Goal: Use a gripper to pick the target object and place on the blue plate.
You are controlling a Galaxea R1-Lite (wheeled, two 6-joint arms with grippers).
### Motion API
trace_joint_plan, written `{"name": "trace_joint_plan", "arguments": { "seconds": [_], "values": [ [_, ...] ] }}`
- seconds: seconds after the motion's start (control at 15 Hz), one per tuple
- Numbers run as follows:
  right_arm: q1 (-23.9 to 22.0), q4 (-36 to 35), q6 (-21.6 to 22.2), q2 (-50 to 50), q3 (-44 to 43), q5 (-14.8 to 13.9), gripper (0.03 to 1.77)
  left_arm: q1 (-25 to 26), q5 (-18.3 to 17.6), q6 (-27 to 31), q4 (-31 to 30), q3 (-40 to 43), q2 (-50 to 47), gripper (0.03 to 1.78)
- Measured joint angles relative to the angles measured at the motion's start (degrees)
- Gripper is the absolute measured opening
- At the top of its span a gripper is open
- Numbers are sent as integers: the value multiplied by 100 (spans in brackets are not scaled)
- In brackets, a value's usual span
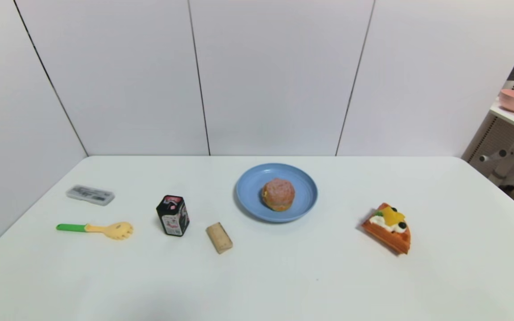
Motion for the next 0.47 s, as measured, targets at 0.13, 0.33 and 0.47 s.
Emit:
{"name": "trace_joint_plan", "arguments": {
  "seconds": [0.13, 0.33, 0.47],
  "values": [
    [0, 0, -11, 0, 0, 0, 170, 0, 0, -2, 2, 0, 0, 169],
    [0, 0, 7, 0, 0, -5, 170, 0, 2, 0, 0, 0, 0, 169],
    [0, 0, 10, 0, 0, 0, 170, 0, 0, -2, 2, 0, 0, 169]
  ]
}}
